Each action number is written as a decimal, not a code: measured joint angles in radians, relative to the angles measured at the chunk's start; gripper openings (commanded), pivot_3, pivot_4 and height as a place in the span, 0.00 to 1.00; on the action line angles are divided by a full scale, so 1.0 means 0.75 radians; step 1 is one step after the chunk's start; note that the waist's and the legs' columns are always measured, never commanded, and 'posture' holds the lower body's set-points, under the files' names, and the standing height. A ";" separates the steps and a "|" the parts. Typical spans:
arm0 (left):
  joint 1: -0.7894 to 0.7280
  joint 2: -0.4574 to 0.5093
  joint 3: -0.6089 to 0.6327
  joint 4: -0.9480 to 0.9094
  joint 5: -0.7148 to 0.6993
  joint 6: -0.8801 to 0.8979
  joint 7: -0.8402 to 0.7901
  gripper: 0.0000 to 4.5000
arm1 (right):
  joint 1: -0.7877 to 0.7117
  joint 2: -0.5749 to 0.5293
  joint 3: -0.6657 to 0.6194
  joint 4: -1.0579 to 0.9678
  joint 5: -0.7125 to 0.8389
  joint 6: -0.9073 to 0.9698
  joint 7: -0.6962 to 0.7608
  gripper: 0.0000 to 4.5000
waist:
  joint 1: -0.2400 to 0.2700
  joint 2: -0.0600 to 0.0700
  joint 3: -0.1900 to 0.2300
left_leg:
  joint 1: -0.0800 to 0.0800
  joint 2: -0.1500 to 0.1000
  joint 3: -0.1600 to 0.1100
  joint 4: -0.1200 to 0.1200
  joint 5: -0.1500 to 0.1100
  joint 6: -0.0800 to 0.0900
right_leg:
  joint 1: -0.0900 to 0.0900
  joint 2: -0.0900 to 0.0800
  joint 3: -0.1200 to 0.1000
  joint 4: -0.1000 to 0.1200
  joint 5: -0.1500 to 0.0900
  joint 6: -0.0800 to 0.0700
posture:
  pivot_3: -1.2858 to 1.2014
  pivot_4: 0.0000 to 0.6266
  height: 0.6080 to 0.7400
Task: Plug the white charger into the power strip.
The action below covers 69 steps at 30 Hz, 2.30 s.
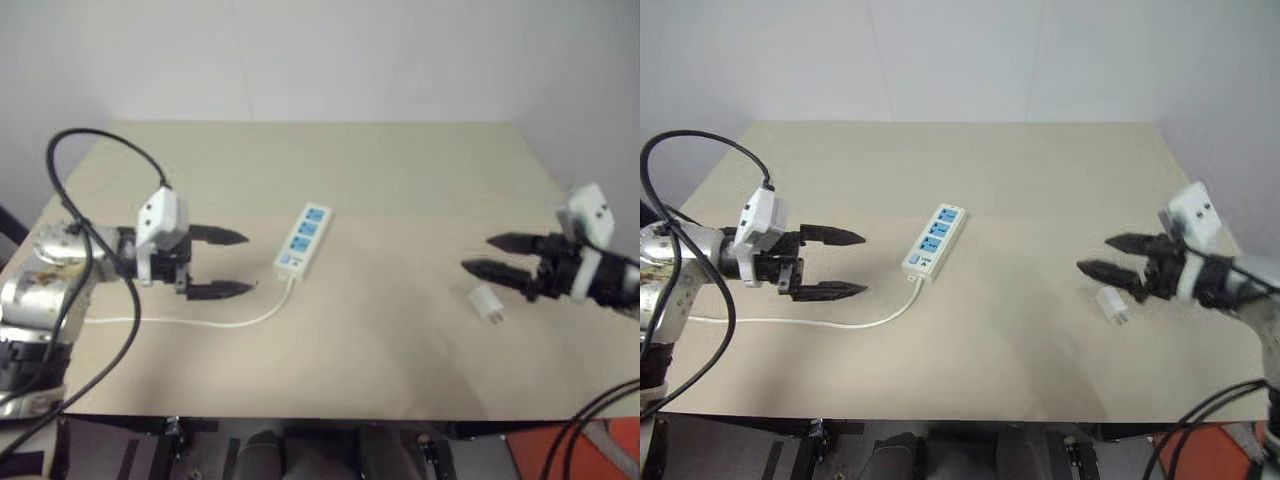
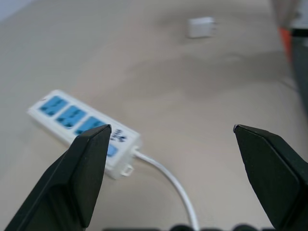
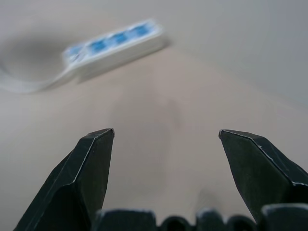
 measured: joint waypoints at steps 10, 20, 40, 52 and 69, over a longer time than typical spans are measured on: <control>0.039 0.005 0.021 0.009 -0.001 -0.022 -0.012 0.99 | 0.207 -0.042 -0.018 -0.011 -0.033 -0.266 0.138 0.92 | -0.001 -0.001 0.001 | 0.004 0.001 0.002 0.001 0.000 0.000 | 0.003 0.000 0.001 0.001 -0.006 0.008 | 0.52 0.24 1.00; 0.046 -0.037 0.022 -0.018 0.017 -0.002 0.128 0.99 | 0.185 -0.063 -0.007 0.017 -0.030 -0.298 0.118 0.92 | 0.022 -0.002 0.002 | 0.004 0.001 0.002 0.001 0.000 0.000 | 0.003 0.000 0.001 0.002 -0.005 0.007 | 0.52 0.24 1.00; -0.086 -0.784 -0.218 -0.107 0.368 0.487 1.246 0.99 | 0.149 -0.050 0.022 -0.008 0.048 -0.295 0.029 0.92 | 0.026 -0.006 0.003 | 0.006 -0.002 -0.001 0.002 0.000 0.000 | 0.007 0.000 0.001 0.002 0.001 -0.001 | 0.52 0.24 1.00; -0.109 -0.925 -0.289 0.146 0.538 0.298 1.415 0.99 | 0.131 -0.050 0.021 -0.013 0.082 -0.293 0.005 0.92 | 0.028 -0.005 0.003 | 0.010 -0.003 -0.002 0.002 0.000 0.000 | 0.010 0.000 0.002 0.002 0.001 -0.001 | 0.52 0.24 1.00; -0.014 -1.007 -0.341 0.149 0.576 0.330 1.424 0.99 | 0.129 -0.037 0.028 -0.026 0.100 -0.292 -0.042 0.92 | 0.025 -0.006 0.003 | 0.014 -0.003 -0.002 0.001 0.000 0.000 | 0.015 0.000 0.001 0.001 0.000 0.000 | 0.52 0.24 1.00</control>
